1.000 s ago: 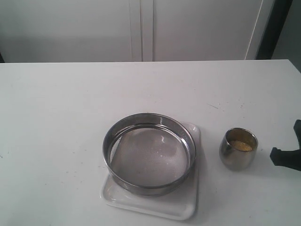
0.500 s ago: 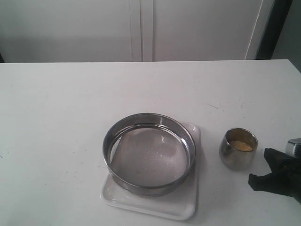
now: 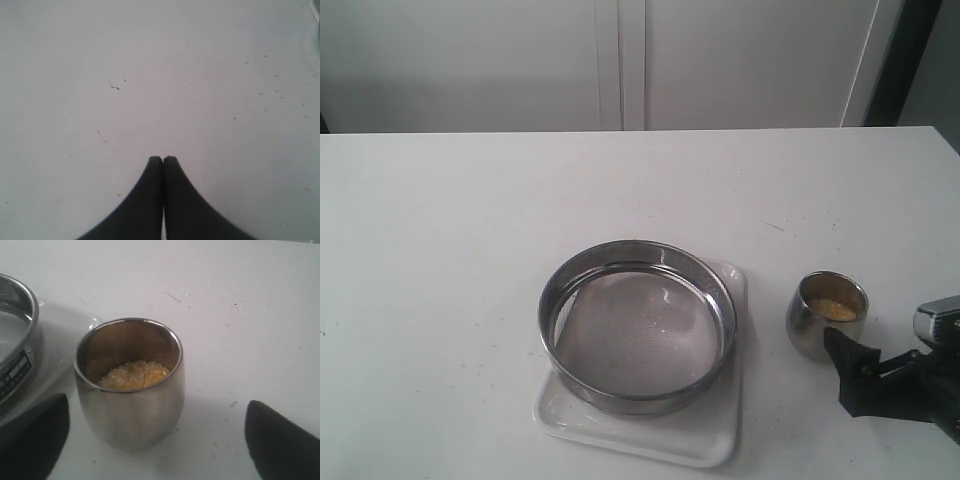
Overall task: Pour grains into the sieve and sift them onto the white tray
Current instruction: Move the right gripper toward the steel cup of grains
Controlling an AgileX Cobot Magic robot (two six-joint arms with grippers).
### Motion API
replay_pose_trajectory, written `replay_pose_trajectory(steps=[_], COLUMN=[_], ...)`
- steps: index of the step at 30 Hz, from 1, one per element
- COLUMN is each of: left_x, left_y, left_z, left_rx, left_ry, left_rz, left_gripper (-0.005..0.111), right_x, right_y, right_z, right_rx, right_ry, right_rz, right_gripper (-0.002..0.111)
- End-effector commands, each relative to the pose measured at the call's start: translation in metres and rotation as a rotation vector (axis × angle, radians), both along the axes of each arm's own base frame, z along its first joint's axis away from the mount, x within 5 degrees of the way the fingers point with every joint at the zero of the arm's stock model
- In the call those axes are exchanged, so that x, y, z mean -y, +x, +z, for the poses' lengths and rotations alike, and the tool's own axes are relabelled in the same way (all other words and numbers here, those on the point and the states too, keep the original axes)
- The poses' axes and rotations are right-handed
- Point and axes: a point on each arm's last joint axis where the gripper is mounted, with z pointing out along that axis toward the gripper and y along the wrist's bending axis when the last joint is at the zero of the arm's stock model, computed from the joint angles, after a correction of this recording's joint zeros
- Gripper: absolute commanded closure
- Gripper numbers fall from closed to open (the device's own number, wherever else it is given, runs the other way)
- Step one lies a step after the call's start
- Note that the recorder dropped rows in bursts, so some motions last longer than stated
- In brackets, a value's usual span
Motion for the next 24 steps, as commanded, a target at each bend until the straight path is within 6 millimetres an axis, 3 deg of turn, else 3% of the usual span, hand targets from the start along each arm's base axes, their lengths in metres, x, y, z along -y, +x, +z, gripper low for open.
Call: replay_pose_trajectory(steps=[1,24], left_x=[0.0005,0.0005], left_y=[0.0000,0.0000], left_z=[-0.0009,-0.0009], left_rx=[0.003,0.003], left_ry=[-0.014,-0.014], left_rz=[0.000,0.000], left_gripper=[0.107,0.107], right_x=[-0.0004,-0.0038], right_y=[-0.0006,-0.0011], right_z=[0.0001,0.0003], right_rx=[0.008,-0.002], right_ry=[-0.001,0.039], right_rz=[0.012,0.038], right_gripper=[0.009,0.009])
